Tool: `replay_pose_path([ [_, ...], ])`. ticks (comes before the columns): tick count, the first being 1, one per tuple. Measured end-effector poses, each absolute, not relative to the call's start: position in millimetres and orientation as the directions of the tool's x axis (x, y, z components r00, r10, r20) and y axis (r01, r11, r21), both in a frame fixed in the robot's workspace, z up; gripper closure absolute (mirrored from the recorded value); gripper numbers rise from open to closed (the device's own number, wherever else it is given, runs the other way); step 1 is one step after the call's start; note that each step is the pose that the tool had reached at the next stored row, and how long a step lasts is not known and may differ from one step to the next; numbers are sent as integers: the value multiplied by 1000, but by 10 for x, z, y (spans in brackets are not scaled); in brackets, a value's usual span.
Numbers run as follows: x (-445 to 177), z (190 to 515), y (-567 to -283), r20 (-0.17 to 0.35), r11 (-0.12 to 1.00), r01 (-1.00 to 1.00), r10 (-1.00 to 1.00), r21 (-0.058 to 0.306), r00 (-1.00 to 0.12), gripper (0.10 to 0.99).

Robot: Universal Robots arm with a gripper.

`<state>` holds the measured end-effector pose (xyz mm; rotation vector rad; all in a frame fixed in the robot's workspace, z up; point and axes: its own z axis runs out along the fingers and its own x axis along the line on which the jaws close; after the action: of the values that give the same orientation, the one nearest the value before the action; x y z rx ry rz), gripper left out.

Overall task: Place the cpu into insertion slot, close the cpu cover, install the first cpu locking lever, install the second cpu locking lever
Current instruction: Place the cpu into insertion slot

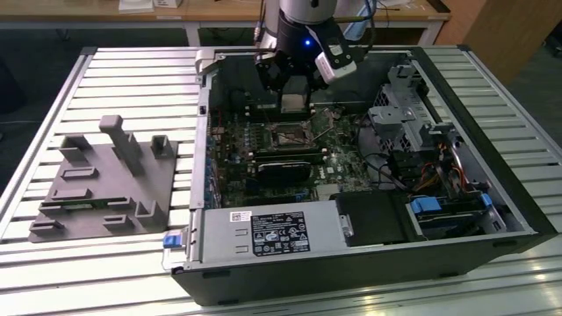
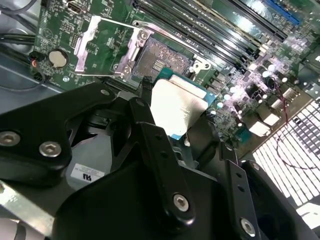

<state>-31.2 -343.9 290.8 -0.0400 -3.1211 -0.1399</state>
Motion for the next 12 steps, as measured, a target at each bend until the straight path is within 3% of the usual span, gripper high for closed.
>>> replay_pose_path([
  [12,-314,2690,-3420,18,996,26,25,89,-1000,549],
])
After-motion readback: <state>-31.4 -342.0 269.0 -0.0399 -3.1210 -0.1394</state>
